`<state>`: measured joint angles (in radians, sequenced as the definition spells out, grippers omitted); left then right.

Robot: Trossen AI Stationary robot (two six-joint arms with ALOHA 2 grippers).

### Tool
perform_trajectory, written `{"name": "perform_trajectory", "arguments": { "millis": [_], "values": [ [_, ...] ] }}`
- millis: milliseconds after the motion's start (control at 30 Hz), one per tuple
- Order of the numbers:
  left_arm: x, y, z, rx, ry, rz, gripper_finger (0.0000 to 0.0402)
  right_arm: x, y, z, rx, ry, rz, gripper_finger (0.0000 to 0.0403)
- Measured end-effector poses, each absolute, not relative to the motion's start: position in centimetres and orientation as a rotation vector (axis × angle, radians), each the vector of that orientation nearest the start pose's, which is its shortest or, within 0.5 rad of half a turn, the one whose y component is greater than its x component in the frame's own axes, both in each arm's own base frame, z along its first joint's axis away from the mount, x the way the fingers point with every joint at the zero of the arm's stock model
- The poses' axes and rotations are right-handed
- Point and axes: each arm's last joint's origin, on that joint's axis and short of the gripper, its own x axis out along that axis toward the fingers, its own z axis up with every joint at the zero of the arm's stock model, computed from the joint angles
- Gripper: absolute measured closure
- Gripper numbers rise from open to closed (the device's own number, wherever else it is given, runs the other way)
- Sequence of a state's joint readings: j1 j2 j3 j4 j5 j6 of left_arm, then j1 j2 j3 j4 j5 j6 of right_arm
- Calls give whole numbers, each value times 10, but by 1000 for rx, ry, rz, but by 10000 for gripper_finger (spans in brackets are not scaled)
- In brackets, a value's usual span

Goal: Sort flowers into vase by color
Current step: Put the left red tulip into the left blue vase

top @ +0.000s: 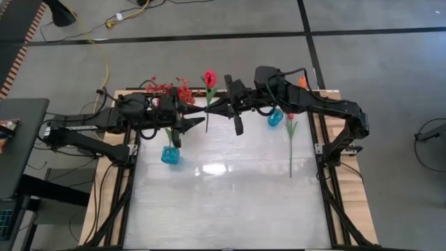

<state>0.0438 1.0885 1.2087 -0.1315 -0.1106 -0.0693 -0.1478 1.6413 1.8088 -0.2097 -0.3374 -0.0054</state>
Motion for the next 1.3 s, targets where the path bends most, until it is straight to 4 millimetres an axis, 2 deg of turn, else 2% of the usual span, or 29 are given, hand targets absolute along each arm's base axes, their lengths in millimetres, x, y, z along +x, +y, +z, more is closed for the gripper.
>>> {"name": "perform_trajectory", "arguments": {
  "millis": [167, 433, 633, 767, 967, 1300],
  "values": [
    [232, 17, 425, -114, -1, 72, 264, 363, -44, 462, 3, 47, 192, 379],
    [245, 18, 419, -120, 15, 46, 264, 363, -45, 463, -3, 36, 168, 379],
    [246, 18, 418, -99, 18, 46, 270, 363, -44, 463, -11, 35, 166, 379],
    [246, 18, 419, -91, 6, 49, 304, 363, -44, 463, -10, 36, 166, 378],
    [246, 18, 420, -65, 0, 70, 390, 363, -44, 463, -11, 35, 167, 359],
    [246, 19, 420, -65, -4, 99, 400, 362, -47, 461, -16, 63, 159, 297]
  ]
}}
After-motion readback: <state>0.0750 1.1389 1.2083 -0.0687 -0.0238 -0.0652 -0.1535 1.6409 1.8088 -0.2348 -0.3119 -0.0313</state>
